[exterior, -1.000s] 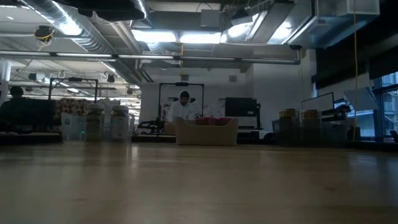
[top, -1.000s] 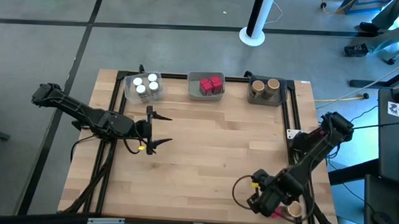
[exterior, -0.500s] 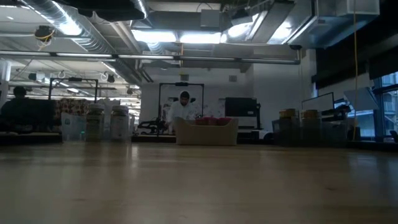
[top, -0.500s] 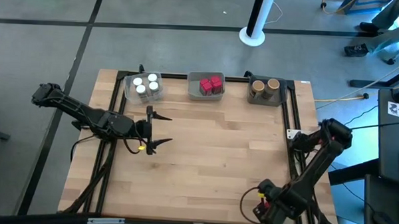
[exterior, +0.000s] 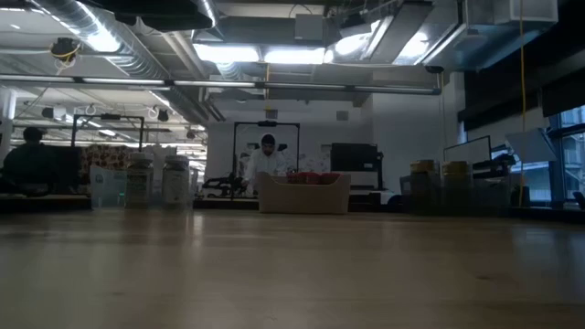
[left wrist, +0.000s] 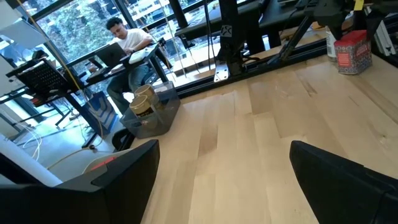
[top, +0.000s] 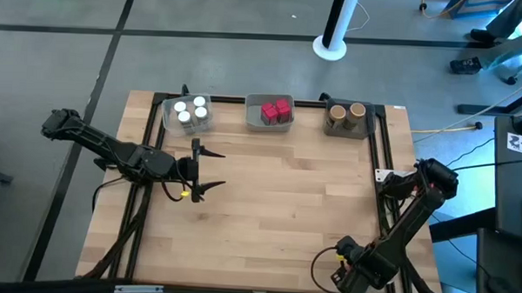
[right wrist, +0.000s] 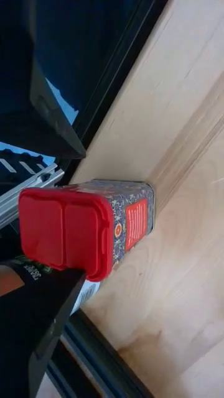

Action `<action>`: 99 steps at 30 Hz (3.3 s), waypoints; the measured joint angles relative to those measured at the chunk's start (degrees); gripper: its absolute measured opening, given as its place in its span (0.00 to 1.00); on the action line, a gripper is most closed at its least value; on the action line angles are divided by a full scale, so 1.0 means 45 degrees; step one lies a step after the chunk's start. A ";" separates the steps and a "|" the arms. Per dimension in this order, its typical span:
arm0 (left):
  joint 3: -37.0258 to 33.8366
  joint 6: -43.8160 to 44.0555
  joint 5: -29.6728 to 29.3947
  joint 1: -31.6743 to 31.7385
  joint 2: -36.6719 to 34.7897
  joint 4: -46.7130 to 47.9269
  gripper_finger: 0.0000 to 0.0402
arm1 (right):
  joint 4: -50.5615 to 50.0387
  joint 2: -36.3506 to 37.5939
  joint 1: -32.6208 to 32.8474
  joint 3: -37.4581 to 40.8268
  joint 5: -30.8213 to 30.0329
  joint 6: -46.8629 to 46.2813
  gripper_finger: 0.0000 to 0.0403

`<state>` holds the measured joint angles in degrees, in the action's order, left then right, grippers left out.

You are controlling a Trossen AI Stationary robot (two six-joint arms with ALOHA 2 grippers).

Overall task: Sort spices by type
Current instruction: Put the red seasoning can into the gray bin

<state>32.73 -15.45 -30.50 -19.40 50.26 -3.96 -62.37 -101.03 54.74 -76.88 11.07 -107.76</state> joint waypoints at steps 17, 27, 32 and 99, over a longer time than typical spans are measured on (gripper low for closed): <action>0.0000 -0.0037 0.0000 0.0000 0.0000 -0.0002 0.86 | 0.0019 -0.0064 -0.0687 -0.0319 0.0237 0.0371 0.75; 0.0000 -0.0017 0.0000 -0.0001 0.0001 0.0038 0.86 | -0.0970 -0.0059 -0.0590 -0.0675 0.1171 0.0604 0.75; 0.0000 -0.0037 0.0000 -0.0003 0.0005 0.0069 0.86 | -0.0822 -0.0049 -0.0060 -0.0492 0.0973 -0.0021 0.75; 0.0005 -0.0042 0.0000 -0.0003 0.0005 0.0056 0.86 | 0.0306 -0.0025 -0.0171 0.0801 0.0792 -0.0608 0.75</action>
<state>32.75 -15.64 -30.50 -19.41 50.28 -3.70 -60.99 -101.14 53.98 -73.28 14.63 -110.50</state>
